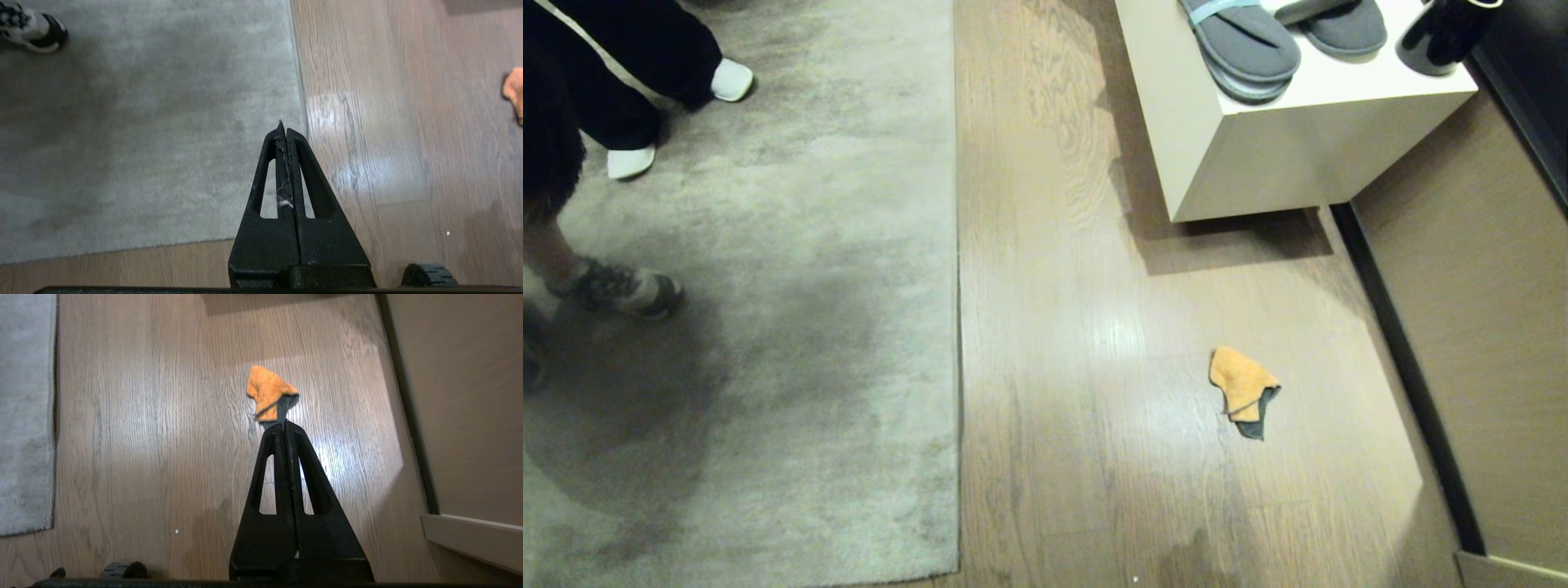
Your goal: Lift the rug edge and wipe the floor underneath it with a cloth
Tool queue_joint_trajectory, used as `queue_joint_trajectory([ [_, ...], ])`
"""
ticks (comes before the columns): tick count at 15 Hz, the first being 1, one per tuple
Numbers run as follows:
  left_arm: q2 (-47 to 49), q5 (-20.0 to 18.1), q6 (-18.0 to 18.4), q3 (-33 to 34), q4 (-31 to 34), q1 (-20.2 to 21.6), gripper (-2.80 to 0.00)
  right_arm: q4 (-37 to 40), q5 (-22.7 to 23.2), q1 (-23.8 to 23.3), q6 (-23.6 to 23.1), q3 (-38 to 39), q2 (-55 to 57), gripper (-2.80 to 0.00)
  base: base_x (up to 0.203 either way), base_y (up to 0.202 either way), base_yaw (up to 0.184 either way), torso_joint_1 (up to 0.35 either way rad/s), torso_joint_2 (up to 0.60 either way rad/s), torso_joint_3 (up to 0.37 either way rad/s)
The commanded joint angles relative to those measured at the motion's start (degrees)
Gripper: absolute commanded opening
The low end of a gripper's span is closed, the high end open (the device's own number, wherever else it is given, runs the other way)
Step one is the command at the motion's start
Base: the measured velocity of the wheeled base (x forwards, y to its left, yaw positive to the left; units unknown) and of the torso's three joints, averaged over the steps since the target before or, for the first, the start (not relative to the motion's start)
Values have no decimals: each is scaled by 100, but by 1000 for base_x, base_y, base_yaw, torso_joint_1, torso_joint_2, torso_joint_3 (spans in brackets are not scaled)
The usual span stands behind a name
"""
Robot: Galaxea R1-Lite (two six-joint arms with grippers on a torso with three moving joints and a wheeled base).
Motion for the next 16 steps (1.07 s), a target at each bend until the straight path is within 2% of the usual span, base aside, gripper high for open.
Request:
queue_joint_trajectory([
  [1, 0, 0, -4, 0, 0, 3, -280, -4, -2, 1, -4, 0, 7, -280, 0, 0, 0, -1, -1, 200],
  [16, 0, 0, -4, 0, 0, -6, -280, -4, -2, 1, -1, 0, 7, -280, 0, 0, 0, 3, 1, 201],
])
